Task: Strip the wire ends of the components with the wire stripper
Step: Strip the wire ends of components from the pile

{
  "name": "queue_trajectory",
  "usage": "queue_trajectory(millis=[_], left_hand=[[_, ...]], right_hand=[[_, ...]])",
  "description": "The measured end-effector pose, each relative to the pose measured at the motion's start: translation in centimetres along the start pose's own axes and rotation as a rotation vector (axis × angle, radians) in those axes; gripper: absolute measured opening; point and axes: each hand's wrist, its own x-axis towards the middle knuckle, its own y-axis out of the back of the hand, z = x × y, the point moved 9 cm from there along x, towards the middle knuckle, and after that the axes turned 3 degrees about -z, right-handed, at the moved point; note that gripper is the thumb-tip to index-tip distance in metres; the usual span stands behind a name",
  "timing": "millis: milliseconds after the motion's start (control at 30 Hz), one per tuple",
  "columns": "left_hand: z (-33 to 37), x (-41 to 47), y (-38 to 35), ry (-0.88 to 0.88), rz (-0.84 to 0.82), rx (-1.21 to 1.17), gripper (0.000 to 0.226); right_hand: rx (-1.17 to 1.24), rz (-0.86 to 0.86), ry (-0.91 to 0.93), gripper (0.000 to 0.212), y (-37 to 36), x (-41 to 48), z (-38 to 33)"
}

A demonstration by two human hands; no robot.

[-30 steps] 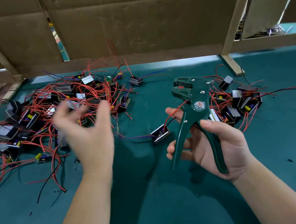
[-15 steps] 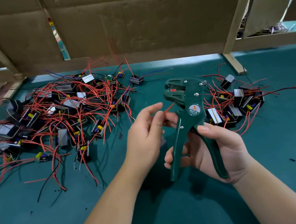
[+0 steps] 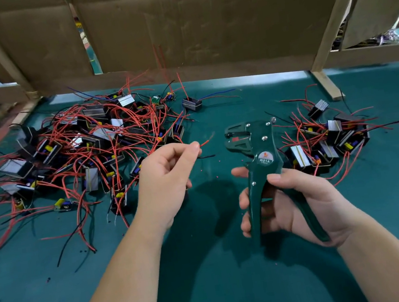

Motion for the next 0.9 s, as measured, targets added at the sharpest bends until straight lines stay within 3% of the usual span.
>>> queue_trajectory(millis=[300, 467, 900], left_hand=[[1.3, -0.5, -0.3, -0.061, -0.032, 0.083, 0.021], [1.5, -0.5, -0.1, -0.065, -0.029, 0.034, 0.009], [1.7, -0.6, 0.0, -0.106, -0.039, 0.01, 0.013]], right_hand=[[-0.03, -0.151, -0.06, 0.068, -1.8, -0.2, 1.1], [-0.053, -0.156, -0.06, 0.066, -1.7, -0.3, 1.3], [-0.108, -0.145, -0.034, 0.057, -1.4, -0.2, 1.2]])
